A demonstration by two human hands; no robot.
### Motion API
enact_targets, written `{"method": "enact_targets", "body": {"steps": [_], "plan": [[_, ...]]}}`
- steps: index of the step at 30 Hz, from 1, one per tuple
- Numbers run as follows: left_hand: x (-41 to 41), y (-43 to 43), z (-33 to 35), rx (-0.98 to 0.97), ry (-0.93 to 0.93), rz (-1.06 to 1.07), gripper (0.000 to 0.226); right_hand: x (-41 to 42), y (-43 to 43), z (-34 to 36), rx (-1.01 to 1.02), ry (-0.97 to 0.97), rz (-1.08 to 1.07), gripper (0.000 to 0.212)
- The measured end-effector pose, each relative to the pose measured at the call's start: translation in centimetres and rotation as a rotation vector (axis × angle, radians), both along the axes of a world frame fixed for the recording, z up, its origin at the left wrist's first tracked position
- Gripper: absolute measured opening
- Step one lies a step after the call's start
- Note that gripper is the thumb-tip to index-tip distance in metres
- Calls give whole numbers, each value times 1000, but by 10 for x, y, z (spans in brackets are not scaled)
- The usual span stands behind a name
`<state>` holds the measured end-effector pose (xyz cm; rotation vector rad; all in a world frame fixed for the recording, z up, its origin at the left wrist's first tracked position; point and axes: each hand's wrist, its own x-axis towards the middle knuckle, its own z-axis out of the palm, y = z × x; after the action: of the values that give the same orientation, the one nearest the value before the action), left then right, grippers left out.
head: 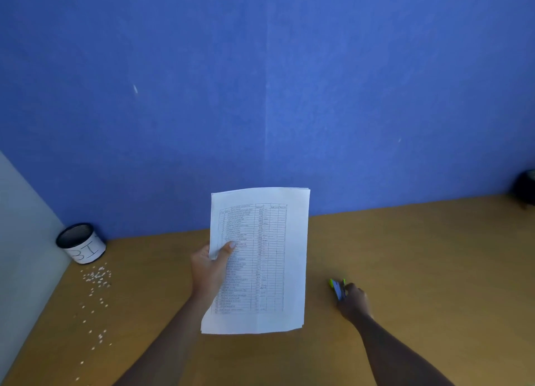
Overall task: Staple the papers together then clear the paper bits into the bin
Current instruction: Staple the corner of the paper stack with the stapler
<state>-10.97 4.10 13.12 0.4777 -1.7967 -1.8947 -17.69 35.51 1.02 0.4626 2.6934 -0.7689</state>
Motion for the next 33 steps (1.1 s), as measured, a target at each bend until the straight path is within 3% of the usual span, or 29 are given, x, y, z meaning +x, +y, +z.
{"method": "enact_targets", "body": {"steps": [2,7,10,14,17,21,25,26,29,33], "plan": [[1,-1,-1,12,2,8,17,-4,-4,-1,-143,-83,-73,34],[7,-4,-4,31,-8,20,19,1,-31,21,-1032,-169,-429,9],[13,-7,-7,32,-10,12,18,1,-47,39,-1347,-216,-561,19],[25,-13,-11,45,-28,30,17,7,-67,67,-1380,-178,-491,21],[34,-18,-15,67,-63,46,14,13,-79,86,-1401,-6,-354,24],[50,-21,-23,68,-83,43,23,24,-94,96,-1193,248,-170,48],[64,-21,-33,96,-123,54,25,45,-106,102,-1099,366,18,24],[66,-20,-34,99,-126,54,23,49,-109,102,-1087,373,66,16],[72,-18,-35,105,-125,46,20,61,-114,102,-1098,296,224,33],[77,-13,-35,135,-106,49,19,78,-121,104,-1089,229,200,24]]}}
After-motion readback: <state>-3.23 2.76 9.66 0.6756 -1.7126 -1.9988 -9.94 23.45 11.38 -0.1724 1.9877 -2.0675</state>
